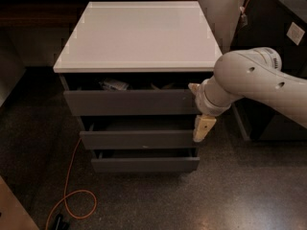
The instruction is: Pick sponge from top drawer and place on counter
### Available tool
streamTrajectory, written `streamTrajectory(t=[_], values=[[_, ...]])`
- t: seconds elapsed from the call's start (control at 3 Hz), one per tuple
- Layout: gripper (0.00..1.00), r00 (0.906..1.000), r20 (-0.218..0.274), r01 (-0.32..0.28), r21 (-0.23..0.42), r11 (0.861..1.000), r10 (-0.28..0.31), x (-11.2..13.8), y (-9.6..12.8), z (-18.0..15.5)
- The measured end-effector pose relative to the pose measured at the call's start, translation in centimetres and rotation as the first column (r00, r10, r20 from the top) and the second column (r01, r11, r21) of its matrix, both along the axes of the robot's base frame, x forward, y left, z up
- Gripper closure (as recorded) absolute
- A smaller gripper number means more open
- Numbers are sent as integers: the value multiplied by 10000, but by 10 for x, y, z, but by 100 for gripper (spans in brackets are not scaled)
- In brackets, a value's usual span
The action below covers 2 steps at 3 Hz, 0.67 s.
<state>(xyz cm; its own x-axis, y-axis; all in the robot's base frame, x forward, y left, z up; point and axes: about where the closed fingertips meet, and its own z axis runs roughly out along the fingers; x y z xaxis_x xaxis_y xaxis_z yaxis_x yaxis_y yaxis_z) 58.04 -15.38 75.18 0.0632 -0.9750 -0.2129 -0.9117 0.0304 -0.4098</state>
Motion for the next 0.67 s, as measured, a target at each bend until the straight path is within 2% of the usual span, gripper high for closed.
streamTrajectory(t=[0.67], values=[[0, 10000, 26, -57, 202, 9998, 56, 31, 11, -34]])
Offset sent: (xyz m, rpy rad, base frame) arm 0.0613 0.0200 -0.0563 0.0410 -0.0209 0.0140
